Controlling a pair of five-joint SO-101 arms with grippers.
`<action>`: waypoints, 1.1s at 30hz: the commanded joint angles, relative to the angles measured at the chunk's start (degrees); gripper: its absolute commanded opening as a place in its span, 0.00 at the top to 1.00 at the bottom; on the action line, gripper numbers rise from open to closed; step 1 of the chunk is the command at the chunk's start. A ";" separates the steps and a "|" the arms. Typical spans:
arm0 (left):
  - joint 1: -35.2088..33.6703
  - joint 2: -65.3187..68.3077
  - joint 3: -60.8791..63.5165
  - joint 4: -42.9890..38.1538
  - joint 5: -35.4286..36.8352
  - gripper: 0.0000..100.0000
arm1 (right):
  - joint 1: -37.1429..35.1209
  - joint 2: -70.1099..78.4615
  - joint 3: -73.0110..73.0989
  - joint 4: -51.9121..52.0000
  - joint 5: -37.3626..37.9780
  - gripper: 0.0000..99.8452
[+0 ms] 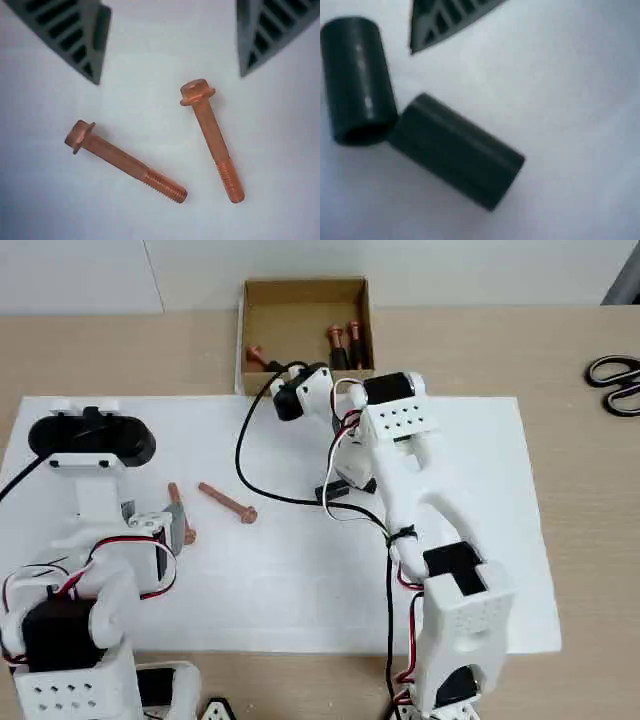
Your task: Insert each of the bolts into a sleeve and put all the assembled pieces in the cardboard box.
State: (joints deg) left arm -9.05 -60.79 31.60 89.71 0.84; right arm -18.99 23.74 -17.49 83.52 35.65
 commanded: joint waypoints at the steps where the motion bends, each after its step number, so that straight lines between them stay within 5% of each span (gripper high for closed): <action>1: -0.35 -0.62 -2.15 -0.18 -0.26 0.83 | -0.13 0.75 -0.35 -1.19 0.53 0.78; 20: -0.35 -0.62 -2.15 -0.18 -0.26 0.83 | 0.13 9.45 -0.44 -5.32 0.44 0.78; 26: -0.35 -0.62 -2.15 -0.18 -0.26 0.83 | 0.22 10.24 -0.44 -5.32 0.35 0.98; 33: -0.35 -0.62 -2.15 -0.18 -0.26 0.83 | 3.30 9.27 -0.70 -4.62 0.18 0.97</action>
State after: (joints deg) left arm -9.05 -60.79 31.60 89.71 0.84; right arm -17.05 33.76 -18.29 78.15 35.65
